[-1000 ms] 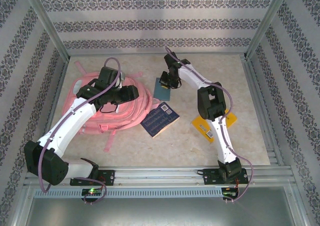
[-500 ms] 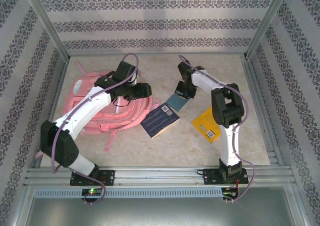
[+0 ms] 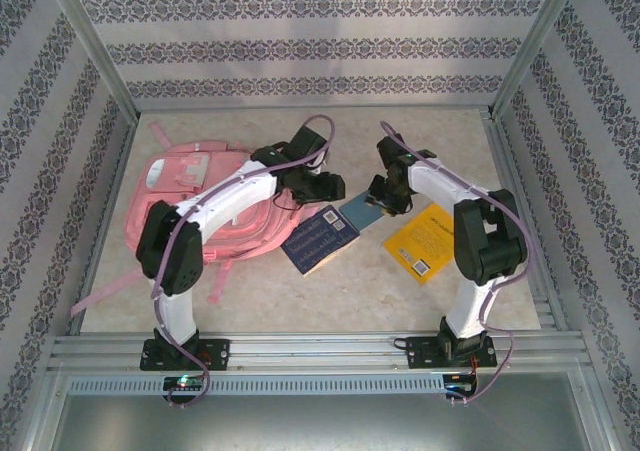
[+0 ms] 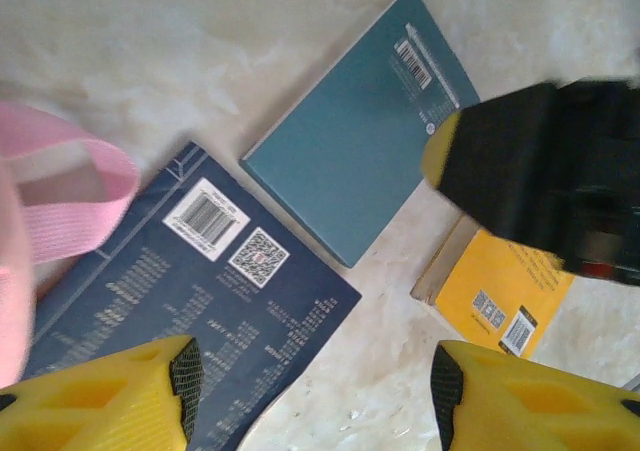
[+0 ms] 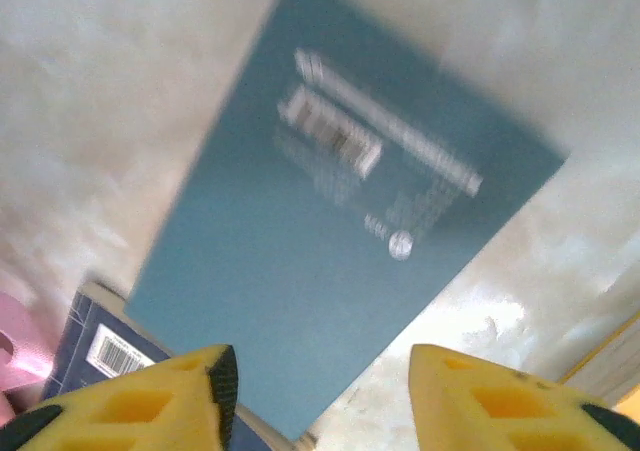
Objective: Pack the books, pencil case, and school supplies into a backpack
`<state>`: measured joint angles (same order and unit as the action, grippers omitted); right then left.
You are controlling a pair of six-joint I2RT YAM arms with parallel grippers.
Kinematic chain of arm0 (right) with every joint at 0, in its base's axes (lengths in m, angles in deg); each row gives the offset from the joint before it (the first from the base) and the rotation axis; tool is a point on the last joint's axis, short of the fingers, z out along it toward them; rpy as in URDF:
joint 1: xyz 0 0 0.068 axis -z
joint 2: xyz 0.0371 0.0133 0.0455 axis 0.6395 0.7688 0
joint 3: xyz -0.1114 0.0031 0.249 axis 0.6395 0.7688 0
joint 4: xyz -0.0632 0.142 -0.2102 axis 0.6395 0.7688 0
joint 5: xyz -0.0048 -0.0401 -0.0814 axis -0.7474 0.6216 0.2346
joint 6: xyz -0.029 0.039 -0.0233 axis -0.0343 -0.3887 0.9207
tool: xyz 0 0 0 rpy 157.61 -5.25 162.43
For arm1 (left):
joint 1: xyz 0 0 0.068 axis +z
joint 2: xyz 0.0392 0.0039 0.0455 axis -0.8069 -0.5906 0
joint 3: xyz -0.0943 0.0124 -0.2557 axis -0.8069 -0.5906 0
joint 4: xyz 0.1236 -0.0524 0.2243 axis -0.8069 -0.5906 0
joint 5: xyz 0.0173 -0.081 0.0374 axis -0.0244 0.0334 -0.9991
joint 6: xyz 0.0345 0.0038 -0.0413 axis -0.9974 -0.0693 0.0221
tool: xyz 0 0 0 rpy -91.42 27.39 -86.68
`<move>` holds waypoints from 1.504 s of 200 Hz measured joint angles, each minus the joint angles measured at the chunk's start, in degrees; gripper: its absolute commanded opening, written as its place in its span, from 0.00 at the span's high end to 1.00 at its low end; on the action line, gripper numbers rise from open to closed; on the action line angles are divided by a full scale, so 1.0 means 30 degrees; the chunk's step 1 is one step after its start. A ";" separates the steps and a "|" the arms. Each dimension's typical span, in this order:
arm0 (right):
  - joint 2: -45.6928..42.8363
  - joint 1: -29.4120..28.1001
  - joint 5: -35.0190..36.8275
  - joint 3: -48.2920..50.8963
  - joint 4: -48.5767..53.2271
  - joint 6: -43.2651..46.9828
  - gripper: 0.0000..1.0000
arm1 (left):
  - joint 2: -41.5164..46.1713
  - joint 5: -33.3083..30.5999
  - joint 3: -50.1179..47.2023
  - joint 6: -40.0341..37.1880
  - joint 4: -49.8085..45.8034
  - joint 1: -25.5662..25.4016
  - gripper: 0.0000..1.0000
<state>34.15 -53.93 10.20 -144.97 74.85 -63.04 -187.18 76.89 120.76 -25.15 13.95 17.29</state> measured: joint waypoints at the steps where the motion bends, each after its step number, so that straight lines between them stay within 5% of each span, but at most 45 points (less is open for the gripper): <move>1: 0.0007 0.0029 0.0022 -0.0051 0.0000 0.0029 0.36 | -0.0109 0.0029 0.0044 0.0051 0.0029 -0.0029 0.39; 51: 0.4167 0.1945 0.0539 -0.7468 0.2084 0.4772 0.25 | -0.3038 0.0838 0.0962 0.1224 0.0459 -0.0699 0.40; 154: 0.7002 0.2055 -0.3111 -0.6535 0.3789 0.7788 0.29 | -0.3614 0.1078 -0.0765 0.1523 0.1078 -0.0539 0.42; 208: 0.6506 0.2171 -0.4386 -0.5289 0.3140 0.7832 0.38 | -0.3242 0.1581 -0.1676 0.1479 0.1530 -0.0131 0.43; 301: 0.2871 0.2127 -0.6951 -0.2616 0.2725 0.6666 0.68 | -0.2302 0.1472 -0.2994 0.0838 0.1260 0.0554 0.43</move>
<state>42.77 -47.54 -10.65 -152.82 83.02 -43.04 -194.08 81.30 111.78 -22.63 17.74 18.95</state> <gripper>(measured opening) 0.357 0.570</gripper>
